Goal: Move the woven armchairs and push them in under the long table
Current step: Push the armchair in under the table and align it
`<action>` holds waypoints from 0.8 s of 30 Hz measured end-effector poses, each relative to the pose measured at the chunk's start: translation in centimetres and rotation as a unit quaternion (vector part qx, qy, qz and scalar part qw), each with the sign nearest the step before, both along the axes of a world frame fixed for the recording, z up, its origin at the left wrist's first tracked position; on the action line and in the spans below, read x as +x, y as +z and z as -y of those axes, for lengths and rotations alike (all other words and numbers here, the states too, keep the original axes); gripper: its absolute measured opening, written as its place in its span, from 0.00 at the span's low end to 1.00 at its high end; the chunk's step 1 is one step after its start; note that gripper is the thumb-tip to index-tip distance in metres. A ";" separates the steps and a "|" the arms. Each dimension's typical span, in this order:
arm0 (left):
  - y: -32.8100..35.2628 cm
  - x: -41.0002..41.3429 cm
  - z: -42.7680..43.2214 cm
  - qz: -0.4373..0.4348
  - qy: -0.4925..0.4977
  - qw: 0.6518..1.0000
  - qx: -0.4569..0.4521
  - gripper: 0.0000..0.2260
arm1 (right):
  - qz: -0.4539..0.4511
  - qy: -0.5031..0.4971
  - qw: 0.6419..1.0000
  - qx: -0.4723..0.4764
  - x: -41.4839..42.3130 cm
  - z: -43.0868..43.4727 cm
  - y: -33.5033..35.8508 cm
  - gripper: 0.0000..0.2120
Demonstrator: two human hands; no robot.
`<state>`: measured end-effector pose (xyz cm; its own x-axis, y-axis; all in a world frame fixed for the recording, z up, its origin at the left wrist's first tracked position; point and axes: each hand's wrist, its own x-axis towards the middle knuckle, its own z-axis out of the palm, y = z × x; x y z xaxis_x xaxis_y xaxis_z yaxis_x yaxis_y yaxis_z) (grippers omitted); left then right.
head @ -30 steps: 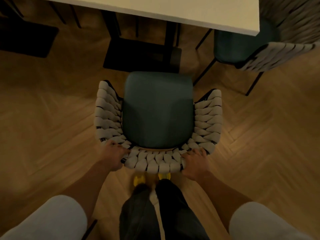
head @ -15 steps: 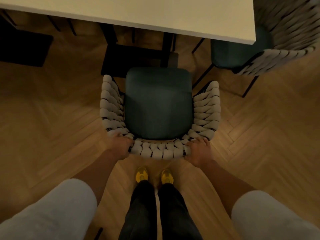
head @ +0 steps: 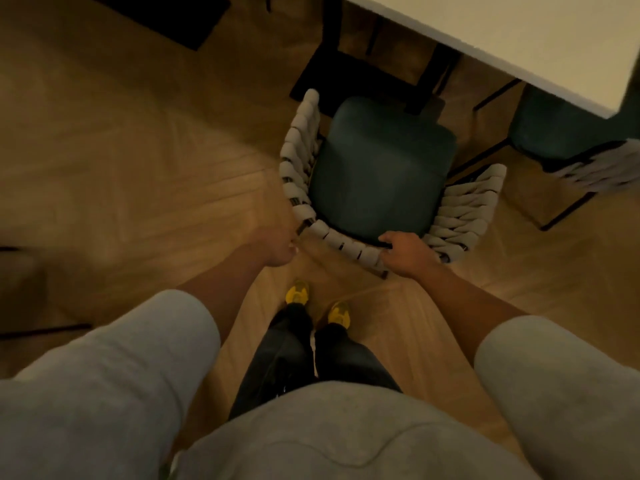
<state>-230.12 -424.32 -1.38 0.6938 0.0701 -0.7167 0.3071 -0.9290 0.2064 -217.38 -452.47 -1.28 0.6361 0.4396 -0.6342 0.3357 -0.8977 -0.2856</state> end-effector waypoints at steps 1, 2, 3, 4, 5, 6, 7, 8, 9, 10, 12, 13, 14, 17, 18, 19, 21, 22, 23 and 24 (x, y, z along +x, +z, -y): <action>0.0 -1.5 -0.2 -0.012 0.023 1.000 -0.003 0.23 | -0.005 0.025 1.000 0.005 -0.4 -0.9 0.1 0.22; -0.1 -3.1 -0.4 -0.016 0.046 0.999 -0.005 0.23 | -0.009 0.052 0.999 0.010 -0.8 -1.8 0.1 0.21; -0.3 -4.8 -0.5 -0.019 0.067 0.998 -0.005 0.22 | -0.010 0.073 0.997 0.013 -1.2 -2.7 0.0 0.19; -0.4 -6.7 -0.7 -0.021 0.091 0.996 -0.005 0.22 | -0.010 0.095 0.995 0.013 -1.7 -3.4 -0.5 0.17; -0.5 -8.9 -0.8 -0.025 0.117 0.993 -0.004 0.21 | -0.007 0.119 0.993 0.008 -2.4 -4.2 -0.8 0.16; -0.6 -11.2 -0.9 -0.030 0.141 0.990 -0.003 0.21 | -0.005 0.140 0.990 0.001 -3.1 -4.9 -1.3 0.15; -0.7 -13.5 -0.8 -0.035 0.164 0.986 -0.004 0.21 | 0.001 0.154 0.988 -0.009 -3.7 -5.6 -1.5 0.14; -0.7 -15.9 -0.7 -0.041 0.186 0.982 -0.005 0.21 | 0.012 0.167 0.986 -0.014 -4.4 -6.2 -1.7 0.12; -0.6 -18.2 -0.6 -0.046 0.209 0.977 -0.008 0.21 | 0.028 0.182 0.983 -0.015 -5.1 -6.9 -1.5 0.10; -0.6 -20.6 -0.4 -0.049 0.234 0.971 -0.012 0.21 | 0.040 0.198 0.979 -0.012 -5.8 -7.4 -1.6 0.09; -0.4 -25.0 0.2 -0.049 0.291 0.955 -0.022 0.20 | 0.044 0.247 0.968 -0.013 -7.4 -8.7 -1.6 0.09; -0.3 -27.2 0.6 -0.048 0.319 0.946 -0.026 0.20 | 0.032 0.280 0.959 -0.016 -8.1 -9.5 -2.2 0.13; -0.2 -29.3 0.9 -0.049 0.345 0.937 -0.029 0.20 | 0.024 0.318 0.948 -0.021 -9.2 -10.3 -2.5 0.16; 0.3 -35.2 2.2 -0.052 0.409 0.911 -0.033 0.20 | 0.012 0.380 0.924 -0.035 -12.5 -12.7 -3.5 0.16; 0.4 -37.2 2.7 -0.051 0.430 0.901 -0.033 0.19 | 0.014 0.389 0.921 -0.037 -14.2 -13.5 -3.0 0.16; 0.5 -39.1 3.3 -0.051 0.452 0.890 -0.031 0.19 | 0.017 0.397 0.917 -0.039 -16.2 -14.3 -1.9 0.17; 0.9 -43.0 4.5 -0.046 0.486 0.872 -0.030 0.19 | 0.014 0.420 0.907 -0.032 -20.4 -15.7 -0.1 0.18; 1.1 -44.9 5.2 -0.044 0.502 0.863 -0.032 0.19 | 0.009 0.427 0.904 -0.029 -22.6 -16.3 0.4 0.18; 1.2 -47.0 5.8 -0.041 0.517 0.854 -0.038 0.19 | 0.007 0.433 0.901 -0.034 -24.7 -16.8 1.1 0.20; 1.4 -49.0 6.5 -0.042 0.531 0.845 -0.046 0.19 | 0.008 0.439 0.898 -0.039 -26.9 -17.2 1.6 0.23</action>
<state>-279.15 -430.82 0.04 0.2212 0.5634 -0.7960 0.9747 -0.1015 0.1990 -244.29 -435.31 0.30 0.0751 0.7303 -0.6790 0.9268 -0.3024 -0.2227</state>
